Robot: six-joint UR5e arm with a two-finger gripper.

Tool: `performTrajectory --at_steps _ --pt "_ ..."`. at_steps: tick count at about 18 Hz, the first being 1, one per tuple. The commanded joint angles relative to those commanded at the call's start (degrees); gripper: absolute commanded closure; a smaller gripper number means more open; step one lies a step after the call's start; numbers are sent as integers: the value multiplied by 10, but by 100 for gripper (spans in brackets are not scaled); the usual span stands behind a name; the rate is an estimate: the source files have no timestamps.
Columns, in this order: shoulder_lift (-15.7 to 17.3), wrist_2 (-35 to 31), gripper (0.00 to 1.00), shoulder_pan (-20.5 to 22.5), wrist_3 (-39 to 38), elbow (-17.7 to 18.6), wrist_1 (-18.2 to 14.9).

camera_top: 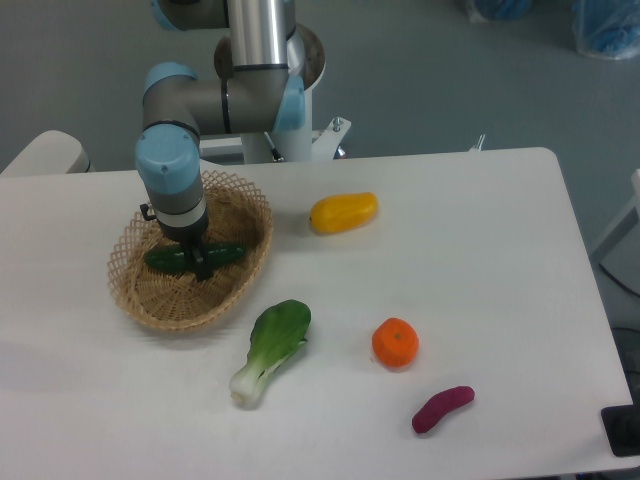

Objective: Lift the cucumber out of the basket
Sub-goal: 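Lower the gripper onto the cucumber and close it around the middle, then lift the cucumber out of the basket and carry it past the bok choy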

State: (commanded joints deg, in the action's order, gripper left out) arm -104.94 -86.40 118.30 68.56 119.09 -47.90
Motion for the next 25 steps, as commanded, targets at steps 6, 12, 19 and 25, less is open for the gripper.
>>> performTrajectory --at_steps 6,12,19,25 --pt "8 0 100 1 -2 -13 -3" --pt "25 -1 100 13 -1 -61 -62" --pt "25 4 100 59 1 -156 -148" --pt "-9 1 98 109 4 -219 -144"
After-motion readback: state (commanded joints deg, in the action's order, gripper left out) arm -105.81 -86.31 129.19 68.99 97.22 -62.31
